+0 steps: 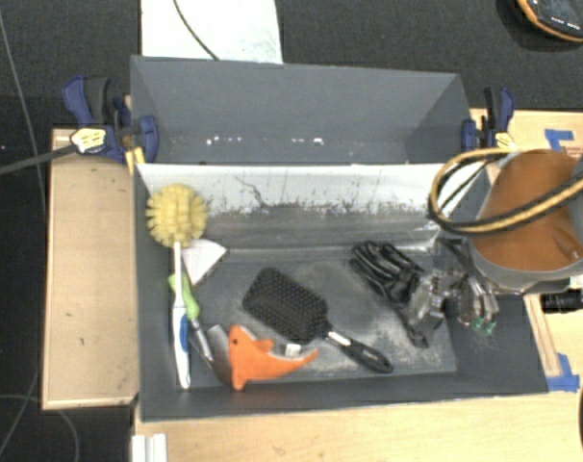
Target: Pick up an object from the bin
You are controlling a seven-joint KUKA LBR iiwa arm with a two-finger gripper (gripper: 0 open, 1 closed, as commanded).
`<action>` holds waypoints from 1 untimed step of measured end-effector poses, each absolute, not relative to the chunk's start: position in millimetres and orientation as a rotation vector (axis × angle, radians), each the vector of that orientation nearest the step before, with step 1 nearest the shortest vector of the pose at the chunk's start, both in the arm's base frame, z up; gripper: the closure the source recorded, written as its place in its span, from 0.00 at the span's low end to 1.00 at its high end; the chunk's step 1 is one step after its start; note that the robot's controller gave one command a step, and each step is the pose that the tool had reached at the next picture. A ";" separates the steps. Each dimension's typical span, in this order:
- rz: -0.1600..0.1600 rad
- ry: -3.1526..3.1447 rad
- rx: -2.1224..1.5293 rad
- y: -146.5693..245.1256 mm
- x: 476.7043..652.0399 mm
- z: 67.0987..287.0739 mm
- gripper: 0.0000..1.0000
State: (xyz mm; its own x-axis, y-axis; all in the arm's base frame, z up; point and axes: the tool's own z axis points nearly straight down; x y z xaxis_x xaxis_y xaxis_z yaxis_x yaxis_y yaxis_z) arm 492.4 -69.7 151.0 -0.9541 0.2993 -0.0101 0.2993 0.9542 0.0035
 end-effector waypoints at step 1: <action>0.000 3.108 0.381 -141.4 534.3 110.6 0.00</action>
Offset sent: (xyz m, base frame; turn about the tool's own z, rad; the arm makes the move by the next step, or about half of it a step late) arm 0.0000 0.0000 0.0000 0.0000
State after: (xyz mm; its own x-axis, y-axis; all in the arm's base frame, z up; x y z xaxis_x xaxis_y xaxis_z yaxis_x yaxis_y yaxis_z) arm 534.3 -141.4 110.6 -0.9704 0.2415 -0.0107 0.2415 0.9704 0.0014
